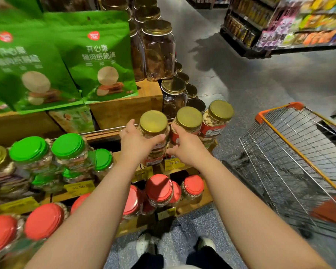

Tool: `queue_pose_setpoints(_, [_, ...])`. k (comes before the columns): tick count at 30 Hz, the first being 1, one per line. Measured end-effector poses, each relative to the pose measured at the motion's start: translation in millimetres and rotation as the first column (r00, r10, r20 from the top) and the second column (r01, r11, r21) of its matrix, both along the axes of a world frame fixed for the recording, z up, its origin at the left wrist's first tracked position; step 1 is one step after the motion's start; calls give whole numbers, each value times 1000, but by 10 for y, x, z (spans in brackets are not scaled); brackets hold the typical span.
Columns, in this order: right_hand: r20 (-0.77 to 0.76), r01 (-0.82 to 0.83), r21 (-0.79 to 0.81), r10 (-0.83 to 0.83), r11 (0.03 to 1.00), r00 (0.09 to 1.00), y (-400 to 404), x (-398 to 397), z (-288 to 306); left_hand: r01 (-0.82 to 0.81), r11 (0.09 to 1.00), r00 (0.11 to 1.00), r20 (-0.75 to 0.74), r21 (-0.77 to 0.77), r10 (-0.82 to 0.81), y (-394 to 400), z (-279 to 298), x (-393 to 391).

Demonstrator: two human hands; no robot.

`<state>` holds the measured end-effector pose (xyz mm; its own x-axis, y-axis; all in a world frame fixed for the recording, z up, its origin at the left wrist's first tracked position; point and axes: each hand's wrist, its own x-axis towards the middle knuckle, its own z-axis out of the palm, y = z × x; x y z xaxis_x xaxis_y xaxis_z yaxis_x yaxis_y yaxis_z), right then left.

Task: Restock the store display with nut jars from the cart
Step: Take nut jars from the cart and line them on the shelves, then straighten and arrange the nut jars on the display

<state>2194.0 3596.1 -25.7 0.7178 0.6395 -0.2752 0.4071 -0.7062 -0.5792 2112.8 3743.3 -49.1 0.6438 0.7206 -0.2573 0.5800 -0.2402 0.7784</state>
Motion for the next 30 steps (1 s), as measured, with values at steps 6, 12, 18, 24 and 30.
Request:
queue_pose_setpoints(6, [-19,-42,41,43,998,999,-453,-74,-86,-121,993,991,-58,12,122,-350,78,-324])
queue_pose_setpoints(12, [26,-161,42,160,986,987,-1172,-80,-134,-231,972,973,-15,51,232,-1091,16,-606])
queue_pose_setpoints(18, [-13,-227,26,228,973,974,-2105,-97,-357,-274,960,960,-46,56,277,-2270,-318,-920])
queue_pose_setpoints(24, [-131,-156,62,163,986,978,-2586,-21,-755,-255,966,961,-97,54,259,-2795,-680,-1016])
queue_pose_setpoints(30, [-99,-114,34,117,993,988,-2663,212,-1483,-169,981,977,-113,98,180,-2933,-1284,-826])
